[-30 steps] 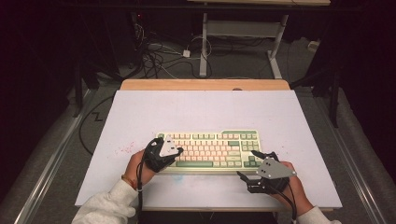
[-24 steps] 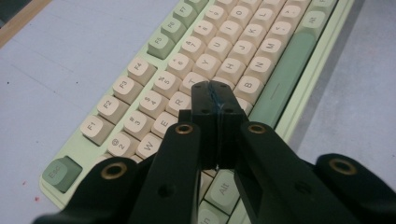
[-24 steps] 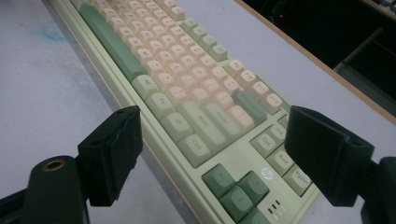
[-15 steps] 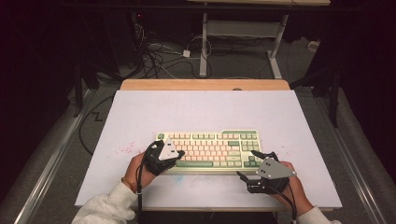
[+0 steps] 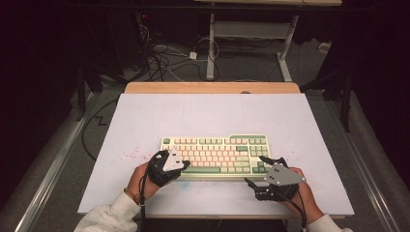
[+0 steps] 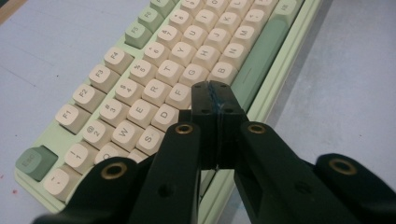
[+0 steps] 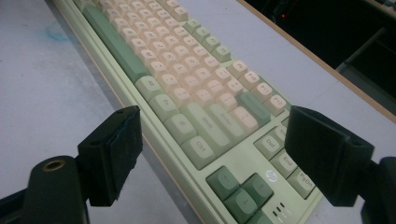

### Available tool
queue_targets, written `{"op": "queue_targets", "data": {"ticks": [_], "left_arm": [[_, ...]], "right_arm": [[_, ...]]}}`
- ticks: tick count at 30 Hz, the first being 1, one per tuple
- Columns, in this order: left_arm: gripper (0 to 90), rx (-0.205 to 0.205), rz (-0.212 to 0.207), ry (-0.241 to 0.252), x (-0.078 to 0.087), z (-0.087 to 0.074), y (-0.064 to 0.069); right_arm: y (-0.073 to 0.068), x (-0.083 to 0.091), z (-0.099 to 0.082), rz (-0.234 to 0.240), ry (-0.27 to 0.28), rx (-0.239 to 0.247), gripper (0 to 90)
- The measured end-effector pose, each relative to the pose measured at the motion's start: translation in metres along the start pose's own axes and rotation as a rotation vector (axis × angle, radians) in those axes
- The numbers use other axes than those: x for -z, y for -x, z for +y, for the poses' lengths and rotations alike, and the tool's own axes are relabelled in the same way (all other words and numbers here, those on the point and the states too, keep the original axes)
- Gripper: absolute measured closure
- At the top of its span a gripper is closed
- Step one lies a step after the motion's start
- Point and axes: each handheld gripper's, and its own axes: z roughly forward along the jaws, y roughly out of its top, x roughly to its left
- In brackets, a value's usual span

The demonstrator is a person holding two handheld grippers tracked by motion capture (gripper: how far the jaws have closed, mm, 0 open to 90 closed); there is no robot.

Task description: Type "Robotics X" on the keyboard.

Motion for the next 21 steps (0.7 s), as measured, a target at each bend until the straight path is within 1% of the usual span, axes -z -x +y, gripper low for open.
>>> {"op": "queue_targets", "data": {"ticks": [8, 12, 17, 21], "left_arm": [[87.2, -0.004, -0.004, -0.012, -0.0029, -0.0055, 0.0019], [87.1, -0.005, -0.004, -0.013, -0.0044, -0.0057, 0.002], [87.1, -0.019, -0.008, -0.018, -0.0075, -0.0042, 0.0034], [87.2, -0.022, -0.004, -0.024, -0.0099, -0.0039, 0.0028]], "right_arm": [[0.0013, 0.0006, -0.0007, -0.004, 0.0, -0.002, 20.0], [0.0009, 0.0, -0.0008, -0.002, -0.003, 0.001, 20.0], [0.0011, 0.0001, -0.0011, -0.002, -0.003, 0.001, 19.9], [0.0013, 0.0, -0.0013, -0.002, -0.002, 0.003, 20.0]]}}
